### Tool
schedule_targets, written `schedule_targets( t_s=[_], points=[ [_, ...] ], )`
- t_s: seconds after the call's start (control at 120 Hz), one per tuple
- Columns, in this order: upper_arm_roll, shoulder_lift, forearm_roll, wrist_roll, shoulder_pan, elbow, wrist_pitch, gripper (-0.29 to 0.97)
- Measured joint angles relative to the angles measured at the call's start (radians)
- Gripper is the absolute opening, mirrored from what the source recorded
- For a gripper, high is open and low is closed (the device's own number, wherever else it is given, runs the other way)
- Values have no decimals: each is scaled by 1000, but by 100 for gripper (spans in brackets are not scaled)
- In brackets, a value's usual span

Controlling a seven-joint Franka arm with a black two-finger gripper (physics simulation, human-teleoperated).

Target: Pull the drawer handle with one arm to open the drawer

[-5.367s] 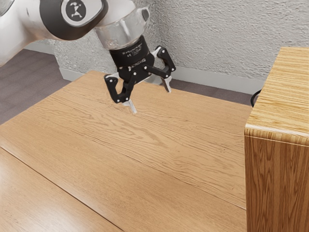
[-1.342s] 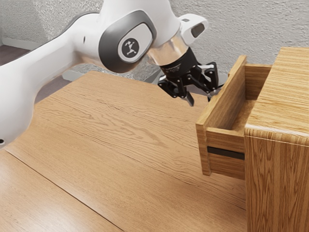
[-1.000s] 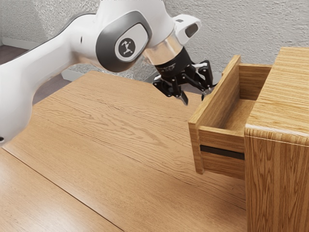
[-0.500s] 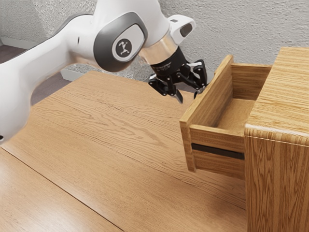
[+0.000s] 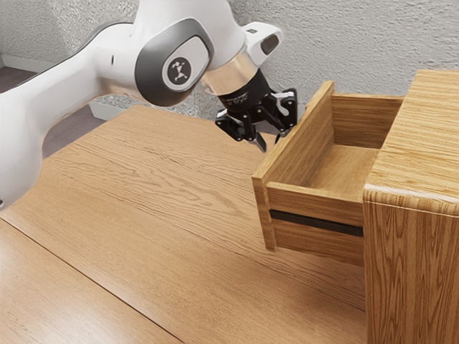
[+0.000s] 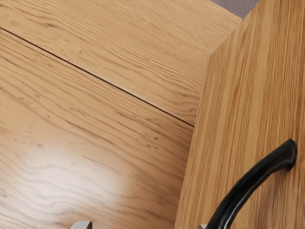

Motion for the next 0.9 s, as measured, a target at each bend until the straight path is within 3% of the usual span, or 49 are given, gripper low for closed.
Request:
schedule_targets(
  t_s=[0.392,0.9],
  points=[
    [6,-19,-2,6,28,-29,3,41],
    [8,-41,4,0,48,-55,-1,41]
  ],
)
